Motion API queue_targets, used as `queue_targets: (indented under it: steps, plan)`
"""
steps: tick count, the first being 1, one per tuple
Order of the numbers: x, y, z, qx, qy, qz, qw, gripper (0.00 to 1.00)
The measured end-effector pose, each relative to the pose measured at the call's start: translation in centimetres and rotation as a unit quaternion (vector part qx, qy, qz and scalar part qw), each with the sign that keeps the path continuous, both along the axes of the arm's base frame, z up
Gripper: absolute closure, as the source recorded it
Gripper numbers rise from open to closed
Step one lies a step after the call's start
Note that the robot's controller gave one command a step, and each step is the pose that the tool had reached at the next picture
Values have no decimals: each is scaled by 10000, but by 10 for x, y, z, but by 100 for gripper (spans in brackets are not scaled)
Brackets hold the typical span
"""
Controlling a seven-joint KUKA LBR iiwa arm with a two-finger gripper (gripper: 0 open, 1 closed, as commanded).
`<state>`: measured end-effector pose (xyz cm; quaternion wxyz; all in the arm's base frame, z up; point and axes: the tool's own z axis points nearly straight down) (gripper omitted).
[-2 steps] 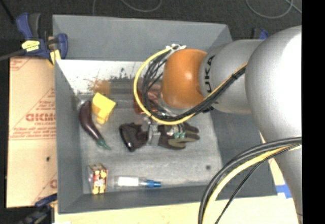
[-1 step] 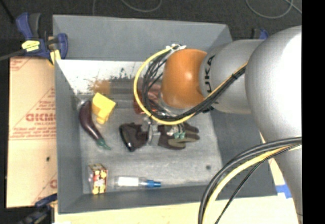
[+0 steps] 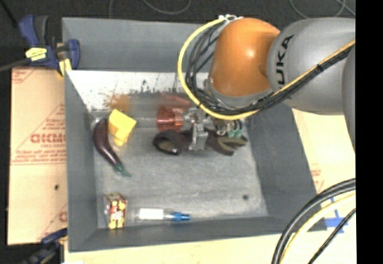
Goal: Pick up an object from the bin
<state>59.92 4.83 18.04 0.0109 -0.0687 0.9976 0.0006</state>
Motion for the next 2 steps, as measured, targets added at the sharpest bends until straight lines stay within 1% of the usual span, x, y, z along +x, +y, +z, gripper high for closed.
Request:
queue_targets:
  steps: [1, 2]
  plan:
    - [0, 0, 0, 2, 0, -2, 10000, 100]
    - [-5, 8, 124, 15, -20, -406, 9992, 100]
